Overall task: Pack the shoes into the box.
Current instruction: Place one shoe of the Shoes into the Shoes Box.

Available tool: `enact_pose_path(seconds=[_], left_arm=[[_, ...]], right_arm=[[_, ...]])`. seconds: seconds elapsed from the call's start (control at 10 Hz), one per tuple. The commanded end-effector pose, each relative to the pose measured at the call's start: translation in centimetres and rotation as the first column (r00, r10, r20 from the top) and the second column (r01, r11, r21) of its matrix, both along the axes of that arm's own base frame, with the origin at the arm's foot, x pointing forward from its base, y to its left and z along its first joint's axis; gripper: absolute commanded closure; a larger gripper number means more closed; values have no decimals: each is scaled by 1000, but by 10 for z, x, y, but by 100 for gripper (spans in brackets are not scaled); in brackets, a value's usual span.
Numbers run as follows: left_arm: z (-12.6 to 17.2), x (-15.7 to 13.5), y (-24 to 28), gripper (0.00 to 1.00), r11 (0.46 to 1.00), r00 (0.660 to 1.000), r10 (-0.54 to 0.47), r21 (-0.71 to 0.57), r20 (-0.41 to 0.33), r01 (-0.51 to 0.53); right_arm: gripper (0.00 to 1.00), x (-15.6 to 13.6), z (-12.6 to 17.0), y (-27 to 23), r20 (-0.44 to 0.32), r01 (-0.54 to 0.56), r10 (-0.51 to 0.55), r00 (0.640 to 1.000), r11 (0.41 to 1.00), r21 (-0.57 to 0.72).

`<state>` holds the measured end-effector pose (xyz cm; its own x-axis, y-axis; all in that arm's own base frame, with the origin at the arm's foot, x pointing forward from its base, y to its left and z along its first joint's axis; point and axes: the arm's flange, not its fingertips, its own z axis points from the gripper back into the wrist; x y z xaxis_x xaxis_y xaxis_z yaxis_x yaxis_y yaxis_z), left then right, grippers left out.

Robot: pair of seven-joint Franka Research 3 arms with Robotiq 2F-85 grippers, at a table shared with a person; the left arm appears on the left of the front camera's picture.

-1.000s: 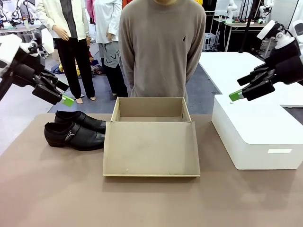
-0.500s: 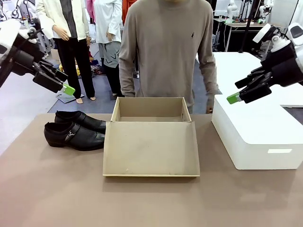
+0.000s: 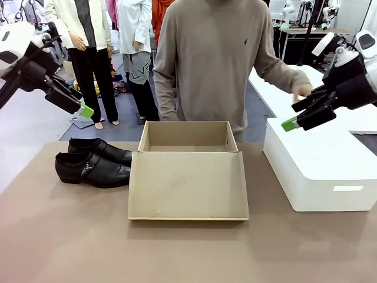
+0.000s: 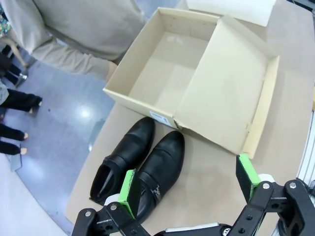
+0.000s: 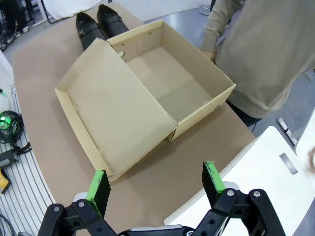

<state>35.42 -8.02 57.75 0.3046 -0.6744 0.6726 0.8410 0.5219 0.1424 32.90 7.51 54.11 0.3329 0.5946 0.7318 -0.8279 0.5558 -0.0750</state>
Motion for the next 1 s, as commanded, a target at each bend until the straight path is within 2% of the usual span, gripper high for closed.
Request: enact_pose_path(seconds=[0.0,0.4,0.5,0.7,0.8,0.9], left_arm=[[-1,0,4,0,999,999,-39,-25,10,39],[1,-1,-1,0,1000,1000,-15,-3,7,15],[1,-2,0,0,998,999,15,57,37,-17],[7,-2,6,0,990,999,-21,143,41,15],[13,3,9,0,973,998,-49,226,43,38],[23,11,14,0,943,995,-101,320,14,91]], right_arm=[[0,0,0,0,1,-6,6,1000,1000,9],[0,0,0,0,1,-6,6,1000,1000,9],[0,0,0,0,1,-6,6,1000,1000,9],[0,0,0,0,1,-6,6,1000,1000,9],[0,0,0,0,1,-6,6,1000,1000,9],[0,0,0,0,1,-6,6,1000,1000,9]])
